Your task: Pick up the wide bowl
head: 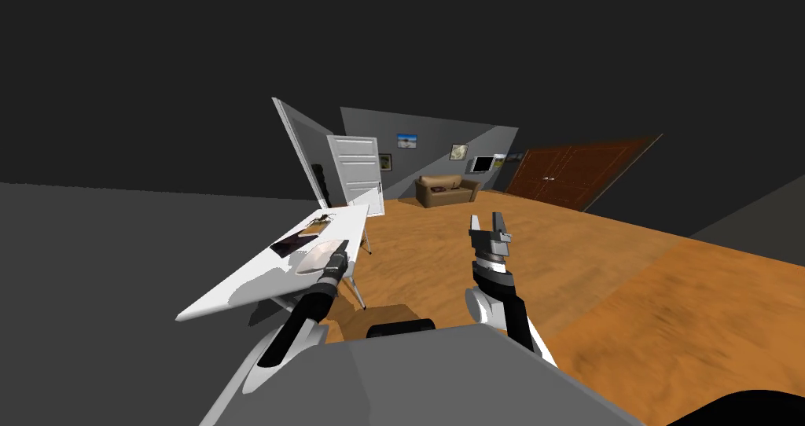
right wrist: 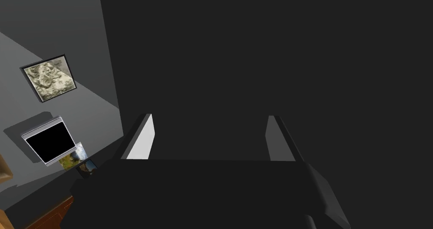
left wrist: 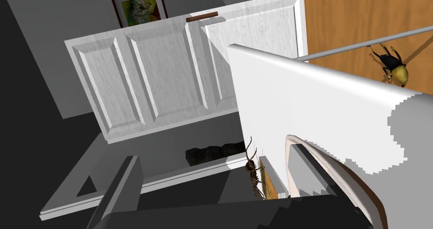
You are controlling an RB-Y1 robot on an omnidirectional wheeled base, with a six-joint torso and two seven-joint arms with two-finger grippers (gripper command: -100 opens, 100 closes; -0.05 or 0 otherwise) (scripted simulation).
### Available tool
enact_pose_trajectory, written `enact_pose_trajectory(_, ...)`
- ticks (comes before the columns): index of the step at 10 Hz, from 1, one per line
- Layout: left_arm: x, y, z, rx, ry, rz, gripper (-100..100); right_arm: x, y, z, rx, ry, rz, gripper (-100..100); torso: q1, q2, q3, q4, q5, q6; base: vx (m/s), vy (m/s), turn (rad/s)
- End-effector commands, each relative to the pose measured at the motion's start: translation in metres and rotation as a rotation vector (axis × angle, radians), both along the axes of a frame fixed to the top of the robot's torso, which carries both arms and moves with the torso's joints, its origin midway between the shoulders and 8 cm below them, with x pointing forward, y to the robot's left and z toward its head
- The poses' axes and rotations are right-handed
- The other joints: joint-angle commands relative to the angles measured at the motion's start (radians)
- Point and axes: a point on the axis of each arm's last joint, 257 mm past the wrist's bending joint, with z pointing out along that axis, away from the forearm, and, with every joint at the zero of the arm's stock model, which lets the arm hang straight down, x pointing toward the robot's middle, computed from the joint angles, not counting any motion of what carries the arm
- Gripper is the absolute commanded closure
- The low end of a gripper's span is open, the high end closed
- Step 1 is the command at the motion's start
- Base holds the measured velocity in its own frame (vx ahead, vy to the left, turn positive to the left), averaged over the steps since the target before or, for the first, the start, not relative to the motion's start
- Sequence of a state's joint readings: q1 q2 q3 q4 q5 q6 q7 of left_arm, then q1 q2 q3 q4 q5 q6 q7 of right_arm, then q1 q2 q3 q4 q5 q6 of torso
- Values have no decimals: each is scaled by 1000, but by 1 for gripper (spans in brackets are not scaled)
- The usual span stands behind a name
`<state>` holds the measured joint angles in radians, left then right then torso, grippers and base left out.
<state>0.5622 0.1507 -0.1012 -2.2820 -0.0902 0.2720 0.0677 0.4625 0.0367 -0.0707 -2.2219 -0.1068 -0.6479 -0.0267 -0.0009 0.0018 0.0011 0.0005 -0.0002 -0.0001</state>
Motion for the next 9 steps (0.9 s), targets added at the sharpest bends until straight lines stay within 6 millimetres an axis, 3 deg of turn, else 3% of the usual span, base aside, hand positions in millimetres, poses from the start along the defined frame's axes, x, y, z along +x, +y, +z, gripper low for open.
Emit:
enact_pose_trajectory(1,-1,1,-10,-10,43,9,-100,0,0,0,0,0,0,0,0,0,0,0,0,0,-19,-15,-49)
enact_pose_trajectory(9,-12,4,-45,-73,204,50,-100,0,0,0,0,0,0,0,1,0,0,0,0,0,-16,-6,-61)
